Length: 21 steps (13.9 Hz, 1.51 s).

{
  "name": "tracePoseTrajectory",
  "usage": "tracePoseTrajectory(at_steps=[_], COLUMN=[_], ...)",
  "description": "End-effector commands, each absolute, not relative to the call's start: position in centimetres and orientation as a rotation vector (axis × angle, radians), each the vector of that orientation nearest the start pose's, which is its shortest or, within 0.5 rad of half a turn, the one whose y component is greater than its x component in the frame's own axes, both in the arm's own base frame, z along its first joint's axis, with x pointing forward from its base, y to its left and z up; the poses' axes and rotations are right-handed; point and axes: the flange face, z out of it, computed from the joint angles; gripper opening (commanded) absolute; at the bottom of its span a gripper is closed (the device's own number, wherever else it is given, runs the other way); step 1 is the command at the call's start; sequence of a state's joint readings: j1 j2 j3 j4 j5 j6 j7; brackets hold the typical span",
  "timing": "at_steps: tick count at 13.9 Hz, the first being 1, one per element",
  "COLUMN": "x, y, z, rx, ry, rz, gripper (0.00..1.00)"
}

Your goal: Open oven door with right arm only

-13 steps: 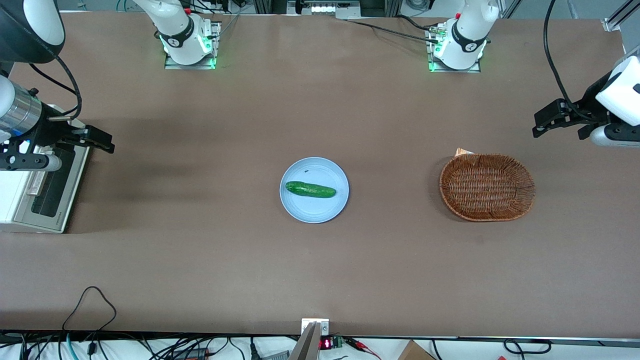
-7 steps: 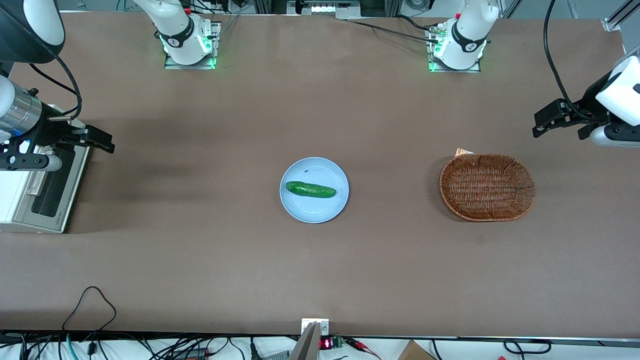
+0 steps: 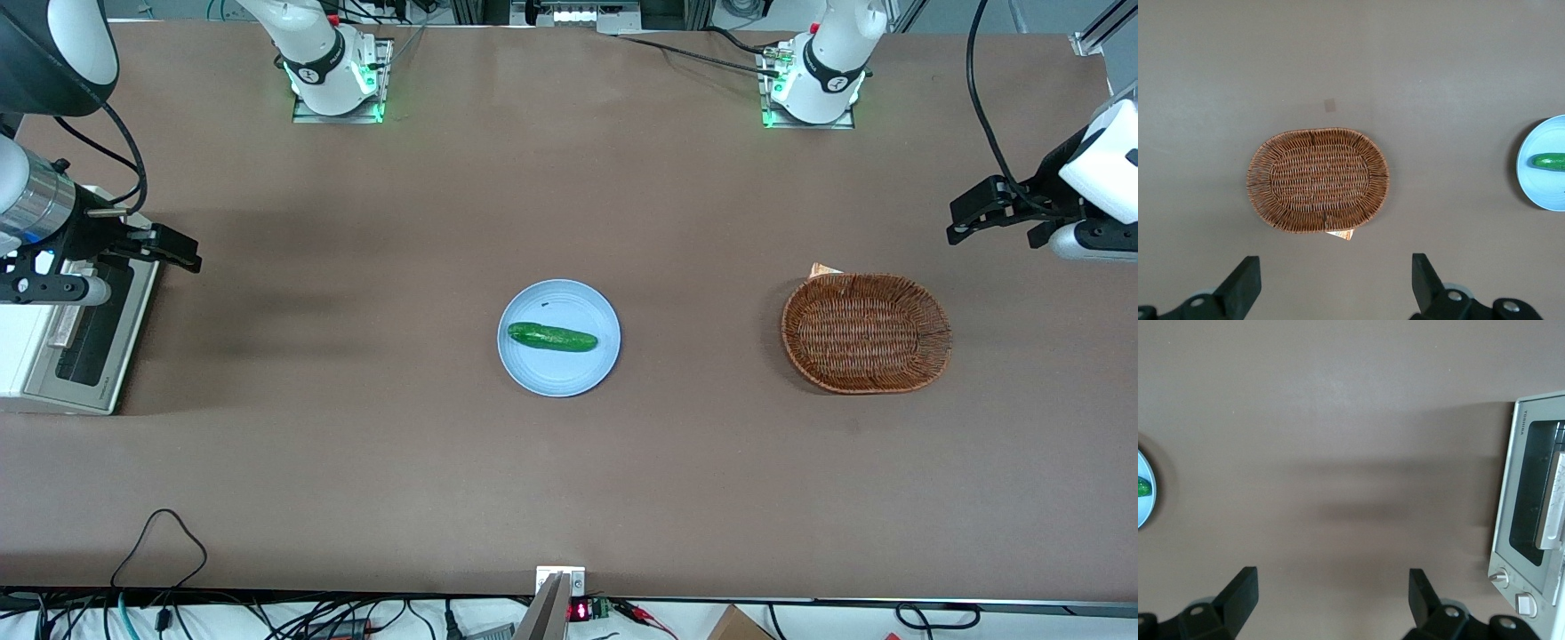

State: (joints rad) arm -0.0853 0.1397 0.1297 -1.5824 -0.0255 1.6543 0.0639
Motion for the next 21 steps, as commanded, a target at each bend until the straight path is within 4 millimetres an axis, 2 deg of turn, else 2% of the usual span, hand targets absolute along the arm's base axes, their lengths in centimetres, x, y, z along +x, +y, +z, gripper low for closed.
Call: tracePoseTrajectory(at_steps=[1, 2, 3, 5, 6, 7, 8, 10, 13, 17, 21], x=[59.6, 59.6, 59.6, 59.6, 59.4, 59.3, 59.3, 59.3, 59.6, 60.4, 61.1], y=[1.8, 1.8, 1.8, 1.6, 1.4, 0.8, 0.8, 0.8, 0.6, -1.3, -5.5], z=[54.7, 54.6, 54.5, 54.4, 54.3, 54.2, 54.2, 54.0, 53.3, 51.4, 47.8], rx=[-3.164, -3.166, -3.165, -3.164, -3.161, -3.158, -3.154, -3.152, -3.163, -3.285, -3.481], ry=[0.048, 0.040, 0.043, 0.050, 0.065, 0.088, 0.091, 0.089, 0.082, 0.086, 0.120], rz=[0.130, 0.132, 0.137, 0.149, 0.166, 0.188, 0.191, 0.196, 0.215, 0.253, 0.357], gripper=[0.99, 0.97, 0.88, 0.58, 0.37, 0.24, 0.14, 0.01, 0.00, 0.00, 0.00])
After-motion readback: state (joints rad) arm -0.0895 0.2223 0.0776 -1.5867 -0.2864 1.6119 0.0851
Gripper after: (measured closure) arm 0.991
